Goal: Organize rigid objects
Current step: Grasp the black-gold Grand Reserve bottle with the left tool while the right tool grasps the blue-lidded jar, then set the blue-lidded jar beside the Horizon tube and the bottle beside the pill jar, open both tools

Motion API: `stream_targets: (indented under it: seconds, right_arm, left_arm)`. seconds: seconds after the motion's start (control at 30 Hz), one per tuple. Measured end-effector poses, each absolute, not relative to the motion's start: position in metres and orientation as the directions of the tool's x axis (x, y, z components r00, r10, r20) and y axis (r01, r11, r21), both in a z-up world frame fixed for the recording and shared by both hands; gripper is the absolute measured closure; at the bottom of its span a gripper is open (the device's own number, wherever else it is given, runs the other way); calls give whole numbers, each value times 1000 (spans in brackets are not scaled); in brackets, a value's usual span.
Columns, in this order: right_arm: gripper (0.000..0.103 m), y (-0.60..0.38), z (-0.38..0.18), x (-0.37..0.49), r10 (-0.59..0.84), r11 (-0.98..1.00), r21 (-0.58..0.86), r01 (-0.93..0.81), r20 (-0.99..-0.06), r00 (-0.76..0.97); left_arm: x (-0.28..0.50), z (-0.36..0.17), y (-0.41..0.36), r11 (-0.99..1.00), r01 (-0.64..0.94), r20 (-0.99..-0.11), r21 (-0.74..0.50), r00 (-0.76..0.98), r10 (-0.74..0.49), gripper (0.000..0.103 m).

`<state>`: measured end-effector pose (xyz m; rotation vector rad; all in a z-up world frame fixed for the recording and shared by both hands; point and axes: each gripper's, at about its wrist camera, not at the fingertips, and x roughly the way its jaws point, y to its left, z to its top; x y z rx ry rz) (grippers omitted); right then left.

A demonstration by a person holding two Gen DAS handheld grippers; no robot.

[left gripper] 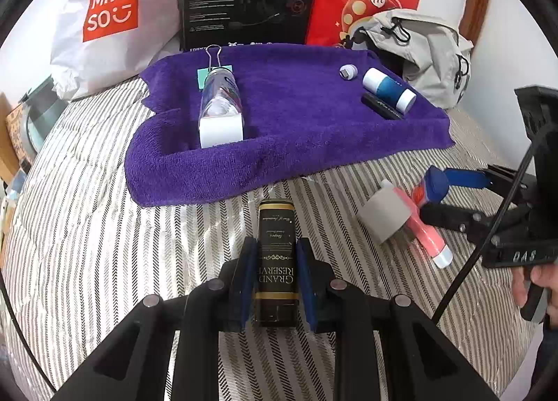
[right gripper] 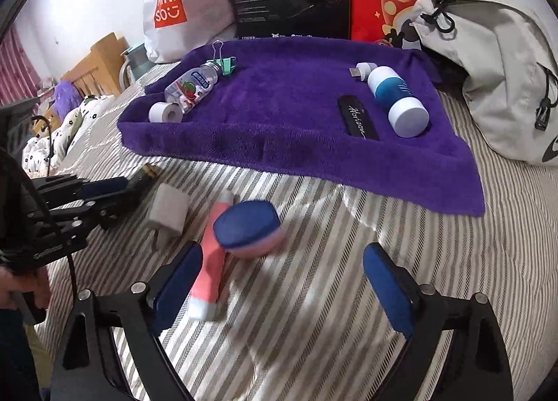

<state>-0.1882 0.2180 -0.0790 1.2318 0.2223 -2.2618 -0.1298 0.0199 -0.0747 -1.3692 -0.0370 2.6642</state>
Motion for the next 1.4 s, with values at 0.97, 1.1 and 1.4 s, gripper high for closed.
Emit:
stream_targets:
  seconds: [0.97, 1.1, 1.4]
  right_arm:
    - [67, 225, -78, -194, -408, -814, 115, 569, -811, -420]
    - [67, 230, -74, -191, -411, -816, 125, 565, -812, -415]
    - [67, 238, -69, -180, -443, -809, 159, 565, -797, -411]
  left_arm:
    - [-128, -73, 7, -984, -97, -802, -151, -569, 180, 80]
    - [-125, -72, -5, -975, -75, -792, -208, -572, 213, 80]
    - [-120, -55, -6, -976, -71, -780, -206, -591, 207, 80]
